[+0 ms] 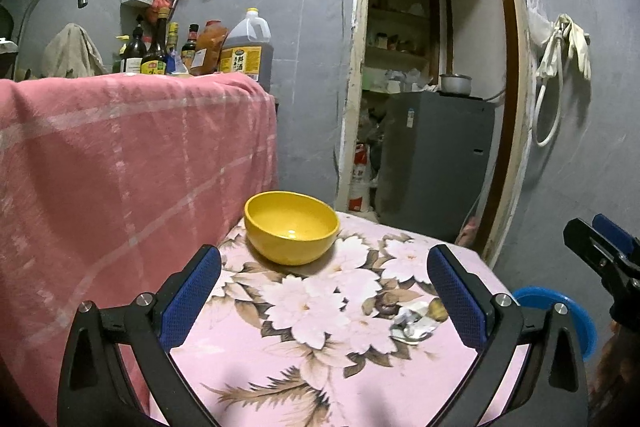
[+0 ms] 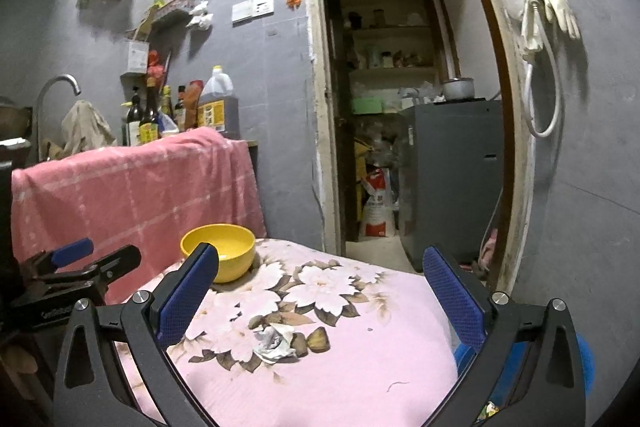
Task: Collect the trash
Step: 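Move both tools back over the remaining trash on the table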
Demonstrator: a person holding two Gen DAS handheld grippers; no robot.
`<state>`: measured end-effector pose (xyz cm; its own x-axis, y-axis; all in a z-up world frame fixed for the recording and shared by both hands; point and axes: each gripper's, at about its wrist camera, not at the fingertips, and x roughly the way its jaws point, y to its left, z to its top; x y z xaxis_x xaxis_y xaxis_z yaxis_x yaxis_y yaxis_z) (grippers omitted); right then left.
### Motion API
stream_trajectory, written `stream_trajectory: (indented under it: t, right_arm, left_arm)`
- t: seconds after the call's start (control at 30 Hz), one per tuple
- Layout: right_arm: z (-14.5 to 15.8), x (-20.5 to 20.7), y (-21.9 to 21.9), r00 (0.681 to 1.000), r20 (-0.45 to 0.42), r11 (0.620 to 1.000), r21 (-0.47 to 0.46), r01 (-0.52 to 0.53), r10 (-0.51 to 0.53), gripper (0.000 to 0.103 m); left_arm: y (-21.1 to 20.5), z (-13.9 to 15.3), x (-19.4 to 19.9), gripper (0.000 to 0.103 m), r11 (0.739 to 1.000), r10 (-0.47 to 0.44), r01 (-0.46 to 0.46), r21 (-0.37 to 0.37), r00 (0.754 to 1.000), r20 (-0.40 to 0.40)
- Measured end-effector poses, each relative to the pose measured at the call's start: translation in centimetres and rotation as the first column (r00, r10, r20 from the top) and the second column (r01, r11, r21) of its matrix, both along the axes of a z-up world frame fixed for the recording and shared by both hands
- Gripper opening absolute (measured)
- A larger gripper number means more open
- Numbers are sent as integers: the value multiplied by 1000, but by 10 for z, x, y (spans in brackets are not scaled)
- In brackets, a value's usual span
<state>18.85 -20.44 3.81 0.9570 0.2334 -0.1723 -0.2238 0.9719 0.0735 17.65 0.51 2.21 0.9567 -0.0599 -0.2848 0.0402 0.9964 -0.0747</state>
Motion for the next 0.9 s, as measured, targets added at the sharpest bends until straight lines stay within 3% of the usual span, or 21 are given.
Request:
stream_trajectory:
  t: [0.53,0.7,0.9]
  right_arm:
    - [-28,27,11,999,-45,998,-57,-31,29,103]
    - [-38,43,7,997,-79,998,-66,-22,16,103]
    - [-53,71,0,983,-183,997,-68,-19,6,103]
  left_arm:
    - [-2,-23,28,101,998,4,-2,61,999,-36]
    - [-8,-33,50,101,996,-7,15,88,996,-91]
    - [-13,-48,83,101,994,-8,31,106,977,-213]
